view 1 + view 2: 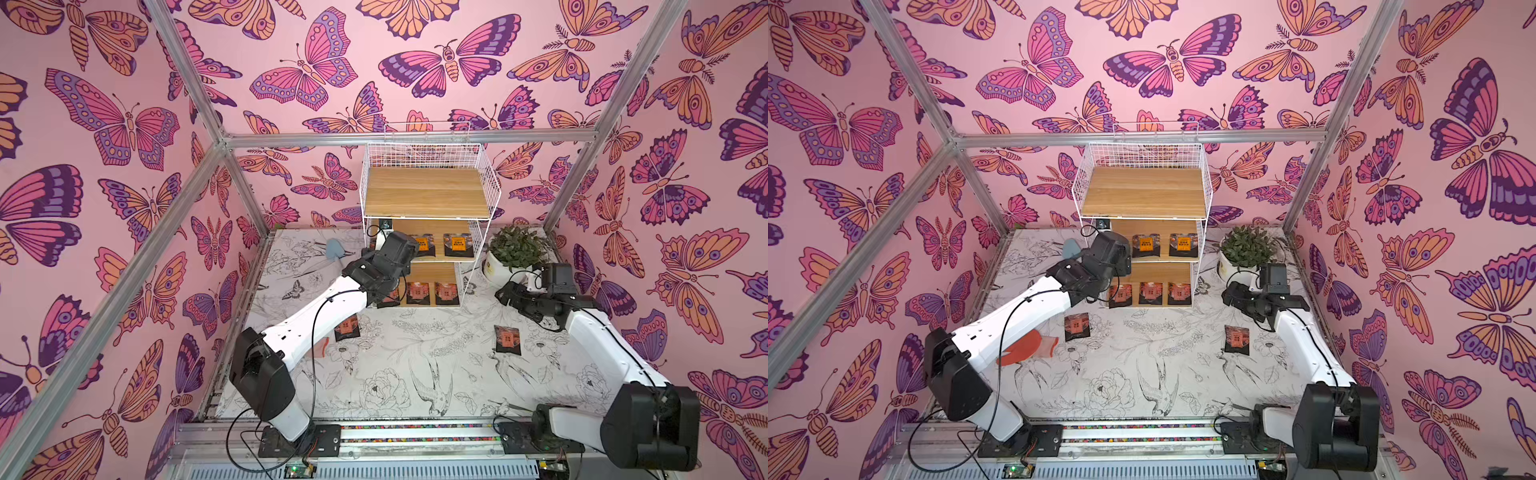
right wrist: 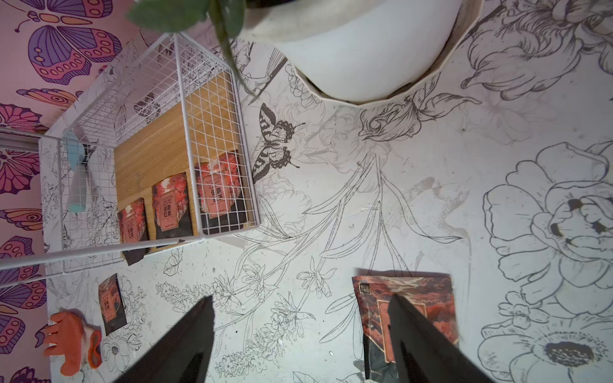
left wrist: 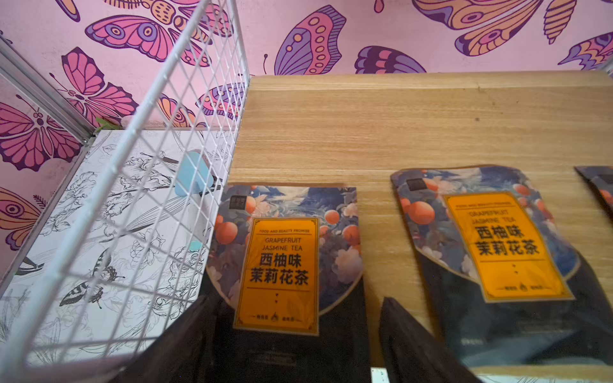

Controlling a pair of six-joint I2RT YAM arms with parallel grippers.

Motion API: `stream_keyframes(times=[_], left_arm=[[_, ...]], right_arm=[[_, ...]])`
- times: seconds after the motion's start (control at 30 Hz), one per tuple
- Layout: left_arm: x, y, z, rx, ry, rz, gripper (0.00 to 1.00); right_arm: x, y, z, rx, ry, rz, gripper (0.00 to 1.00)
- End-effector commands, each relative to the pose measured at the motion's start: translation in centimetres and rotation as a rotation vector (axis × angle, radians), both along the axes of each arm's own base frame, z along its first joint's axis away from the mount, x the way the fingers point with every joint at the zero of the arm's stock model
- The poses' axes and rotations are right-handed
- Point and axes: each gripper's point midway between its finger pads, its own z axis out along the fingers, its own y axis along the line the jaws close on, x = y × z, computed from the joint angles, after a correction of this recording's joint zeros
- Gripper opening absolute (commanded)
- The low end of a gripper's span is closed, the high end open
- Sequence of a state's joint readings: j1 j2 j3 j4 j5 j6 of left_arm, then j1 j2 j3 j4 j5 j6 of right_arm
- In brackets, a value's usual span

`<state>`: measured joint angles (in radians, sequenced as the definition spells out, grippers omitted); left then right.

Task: Remove the tea bags from the shelf
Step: Pick up the tea bag from the shelf.

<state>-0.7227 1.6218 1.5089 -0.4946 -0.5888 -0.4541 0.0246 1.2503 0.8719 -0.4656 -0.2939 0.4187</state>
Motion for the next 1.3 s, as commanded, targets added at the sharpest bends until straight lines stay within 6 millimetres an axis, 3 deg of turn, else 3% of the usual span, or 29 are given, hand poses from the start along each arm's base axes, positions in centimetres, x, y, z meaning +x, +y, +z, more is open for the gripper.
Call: stream_keyframes(times=[0.0, 0.17, 0.57, 1.27], left_arm=[[0.1, 1.0, -2.3, 0.027, 0.053, 0.027, 0.81], [0.2, 0.7, -2.1, 0.019, 0.053, 0.018, 0.81], [-0.1, 0.8, -3.7, 0.034, 0.089, 0.020, 0.78], [-0.3, 0.9, -4.9, 0.039, 0.111, 0.023, 0.64]], right_arm=[[0.8, -0.2, 0.8, 0.009, -0.022, -0.006, 0.85], [0.8, -0.3, 0.9, 0.010, -0.024, -0.008, 0.85], [1.0, -0.6, 1.0, 0.014, -0.030, -0.018, 0.85], [1.0, -0.8, 1.2, 0.019, -0.035, -0.026, 0.85]])
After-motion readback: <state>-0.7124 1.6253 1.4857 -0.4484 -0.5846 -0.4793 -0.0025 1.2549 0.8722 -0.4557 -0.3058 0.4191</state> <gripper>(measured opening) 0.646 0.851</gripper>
